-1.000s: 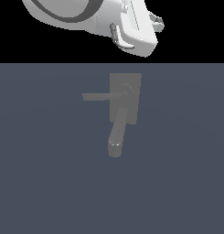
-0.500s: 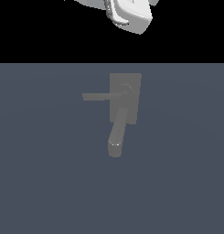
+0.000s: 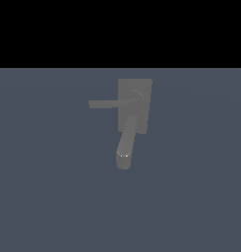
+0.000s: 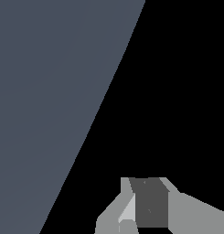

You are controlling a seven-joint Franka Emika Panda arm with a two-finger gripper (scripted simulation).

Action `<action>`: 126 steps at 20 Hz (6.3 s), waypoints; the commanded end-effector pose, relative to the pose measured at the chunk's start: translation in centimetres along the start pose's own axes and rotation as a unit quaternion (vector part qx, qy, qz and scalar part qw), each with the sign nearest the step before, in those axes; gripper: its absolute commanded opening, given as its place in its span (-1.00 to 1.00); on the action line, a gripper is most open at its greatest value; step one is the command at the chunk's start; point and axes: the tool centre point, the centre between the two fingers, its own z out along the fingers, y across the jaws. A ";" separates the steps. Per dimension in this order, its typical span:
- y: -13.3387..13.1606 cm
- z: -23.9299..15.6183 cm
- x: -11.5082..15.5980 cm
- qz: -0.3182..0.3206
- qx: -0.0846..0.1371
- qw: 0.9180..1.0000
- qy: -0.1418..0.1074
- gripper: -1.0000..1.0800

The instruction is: Turn on the faucet by rotating a designated handle.

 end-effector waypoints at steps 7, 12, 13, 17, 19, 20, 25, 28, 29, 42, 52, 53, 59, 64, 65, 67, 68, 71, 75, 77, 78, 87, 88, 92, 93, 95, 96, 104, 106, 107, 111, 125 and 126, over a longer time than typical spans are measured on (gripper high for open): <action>9.4 -5.9 -2.2 0.072 -0.126 0.989 0.028 -1.00; 13.4 -10.5 -2.4 0.088 -0.202 0.974 0.045 -1.00; 14.0 -11.5 -2.3 0.089 -0.217 0.971 0.048 -1.00; 15.9 -15.5 -1.3 0.085 -0.275 0.955 0.064 -1.00; 16.5 -17.4 -0.5 0.079 -0.303 0.947 0.072 -1.00; 16.6 -18.4 0.1 0.074 -0.316 0.943 0.076 -1.00; 16.4 -22.9 3.5 0.041 -0.376 0.920 0.100 -1.00; 15.3 -25.1 6.2 0.012 -0.407 0.906 0.115 -1.00; 14.8 -25.7 7.2 0.001 -0.415 0.902 0.120 -1.00; 1.0 -27.6 22.0 -0.185 -0.467 0.843 0.193 -1.00; -17.0 -21.1 30.0 -0.353 -0.418 0.801 0.244 -1.00; -18.7 -20.3 30.3 -0.367 -0.410 0.797 0.248 -1.00; -26.8 -16.4 31.2 -0.430 -0.369 0.781 0.264 -1.00; -30.9 -14.4 31.0 -0.459 -0.345 0.772 0.270 -1.00; -31.4 -14.2 31.0 -0.463 -0.343 0.771 0.271 -1.00; -32.1 -13.9 31.0 -0.467 -0.339 0.770 0.272 -1.00; -32.2 -13.9 31.0 -0.468 -0.338 0.770 0.273 -1.00; -32.1 -13.9 31.0 -0.467 -0.339 0.770 0.272 -1.00; -32.3 -12.6 30.3 -0.476 -0.339 0.768 0.261 -1.00; -32.7 -11.7 29.9 -0.483 -0.338 0.766 0.256 -1.00; -32.8 -11.4 29.8 -0.485 -0.338 0.765 0.254 -1.00; -31.6 -11.2 29.2 -0.487 -0.337 0.765 0.253 -1.00; -31.2 -11.2 29.0 -0.487 -0.337 0.765 0.253 -1.00; -29.5 -11.3 28.4 -0.487 -0.337 0.765 0.253 -1.00; -29.0 -11.3 28.3 -0.487 -0.337 0.765 0.252 -1.00; -28.2 -11.3 28.0 -0.487 -0.337 0.765 0.252 -1.00; -27.8 -11.3 27.9 -0.487 -0.337 0.765 0.252 -1.00; -26.6 -10.8 27.0 -0.490 -0.335 0.764 0.254 -1.00; -26.0 -10.6 26.6 -0.489 -0.335 0.764 0.254 -1.00; -25.7 -10.5 26.3 -0.489 -0.335 0.764 0.254 -1.00; -24.4 -10.1 25.5 -0.488 -0.336 0.764 0.253 -1.00; -22.2 -8.7 23.1 -0.491 -0.333 0.763 0.256 -1.00; -22.0 -8.4 22.9 -0.491 -0.333 0.763 0.256 -1.00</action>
